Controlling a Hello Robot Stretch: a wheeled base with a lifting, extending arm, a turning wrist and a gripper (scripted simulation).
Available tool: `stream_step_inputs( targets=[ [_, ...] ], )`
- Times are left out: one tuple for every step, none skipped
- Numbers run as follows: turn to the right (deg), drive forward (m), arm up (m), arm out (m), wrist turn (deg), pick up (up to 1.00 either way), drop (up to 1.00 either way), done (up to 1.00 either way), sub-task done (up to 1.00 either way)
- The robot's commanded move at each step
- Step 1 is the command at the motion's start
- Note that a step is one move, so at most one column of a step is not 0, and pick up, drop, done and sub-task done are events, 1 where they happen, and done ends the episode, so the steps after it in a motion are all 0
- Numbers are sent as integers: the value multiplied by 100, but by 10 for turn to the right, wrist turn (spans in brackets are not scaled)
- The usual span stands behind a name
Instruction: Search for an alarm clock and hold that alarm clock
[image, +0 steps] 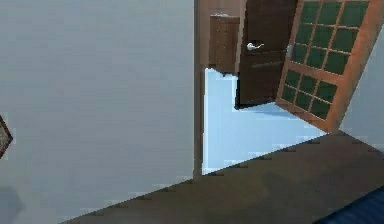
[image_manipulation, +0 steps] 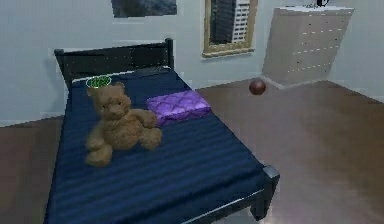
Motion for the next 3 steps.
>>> stream_step_inputs(
  targets=[
    [0,80,0,0,0,0,0,0,0],
    [450,0,0,0,0,0,0,0,0],
    [180,0,0,0,0,0,0,0,0]
  ],
)
